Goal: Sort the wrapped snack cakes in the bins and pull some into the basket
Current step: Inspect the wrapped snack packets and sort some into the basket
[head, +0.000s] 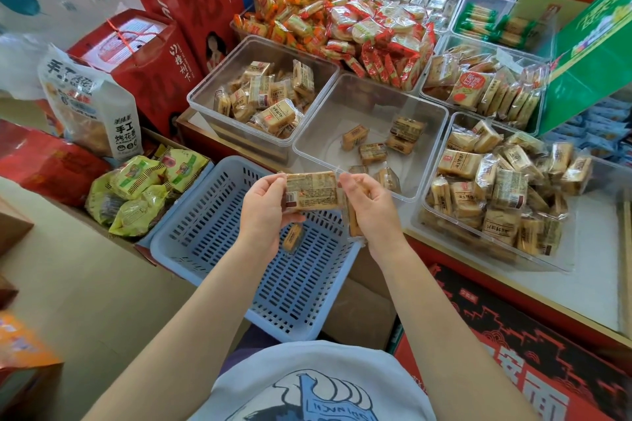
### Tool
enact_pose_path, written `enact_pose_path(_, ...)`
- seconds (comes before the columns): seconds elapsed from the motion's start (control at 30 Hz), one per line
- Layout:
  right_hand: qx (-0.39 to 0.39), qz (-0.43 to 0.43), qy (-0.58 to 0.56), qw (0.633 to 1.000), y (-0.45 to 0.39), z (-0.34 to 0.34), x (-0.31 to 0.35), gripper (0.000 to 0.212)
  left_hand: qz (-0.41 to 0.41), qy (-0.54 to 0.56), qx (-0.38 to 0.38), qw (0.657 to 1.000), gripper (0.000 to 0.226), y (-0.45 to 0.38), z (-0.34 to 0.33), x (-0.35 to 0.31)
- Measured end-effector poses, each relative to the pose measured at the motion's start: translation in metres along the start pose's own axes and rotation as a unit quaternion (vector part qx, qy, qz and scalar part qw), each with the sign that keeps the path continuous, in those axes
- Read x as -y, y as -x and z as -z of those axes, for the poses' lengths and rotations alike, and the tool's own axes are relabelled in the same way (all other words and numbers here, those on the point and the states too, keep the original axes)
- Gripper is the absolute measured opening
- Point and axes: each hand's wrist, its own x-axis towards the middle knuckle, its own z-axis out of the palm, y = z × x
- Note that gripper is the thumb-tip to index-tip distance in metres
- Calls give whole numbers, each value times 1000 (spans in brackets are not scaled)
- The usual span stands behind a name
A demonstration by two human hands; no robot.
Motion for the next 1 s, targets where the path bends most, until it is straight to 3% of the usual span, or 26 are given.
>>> enact_pose_path(0.07,6,-7,-24,1000,1,-2,0,37,2,-1,15,1000,18,2,-2,0)
enact_pose_path(0.2,3,-15,-39,999,-2,0,1,20,16,14,36,999,18,2,1,0)
enact_pose_path(0.37,40,-25,-78,996,-2,3,4,21,34,36,62,997,18,4,7,-2)
enact_pose_path(0.6,-3,-7,-46,999,1,4,2,13,64,19,75,995,32,5,3,-3)
enact_pose_path(0.7,-18,-20,-77,997,1,5,2,16,41,6,146,989,17,6,7,0)
enact_pose_path(0.83,-20,-61,-147,987,-2,7,6,19,61,25,168,984,9,4,13,1)
enact_pose_path(1.0,15,-97,-178,979,1,4,7,17,79,-86,210,971,5,-1,14,-6)
